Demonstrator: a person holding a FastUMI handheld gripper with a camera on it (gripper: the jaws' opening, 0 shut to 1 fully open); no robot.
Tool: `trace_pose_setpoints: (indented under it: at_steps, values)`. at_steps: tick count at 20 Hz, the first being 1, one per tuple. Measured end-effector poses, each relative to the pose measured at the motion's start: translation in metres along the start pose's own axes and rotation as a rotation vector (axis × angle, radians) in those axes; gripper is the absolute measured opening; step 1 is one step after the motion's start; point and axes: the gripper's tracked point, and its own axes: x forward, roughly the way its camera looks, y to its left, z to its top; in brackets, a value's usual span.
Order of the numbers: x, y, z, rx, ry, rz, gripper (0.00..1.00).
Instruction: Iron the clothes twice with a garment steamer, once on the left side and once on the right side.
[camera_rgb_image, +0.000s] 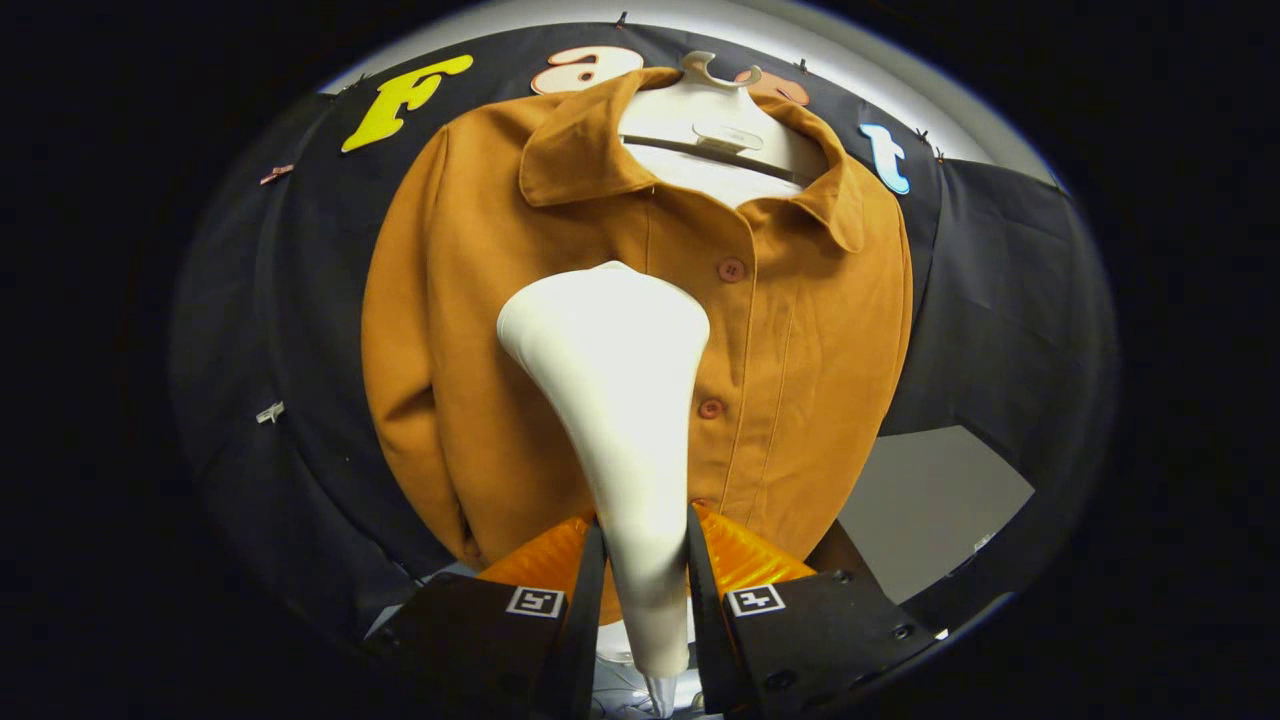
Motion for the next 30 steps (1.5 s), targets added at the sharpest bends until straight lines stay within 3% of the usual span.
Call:
trace_pose_setpoints:
  at_steps: [30]
  values:
    - [0.047,0.018,-0.159,-0.036,0.338,0.031,0.45]
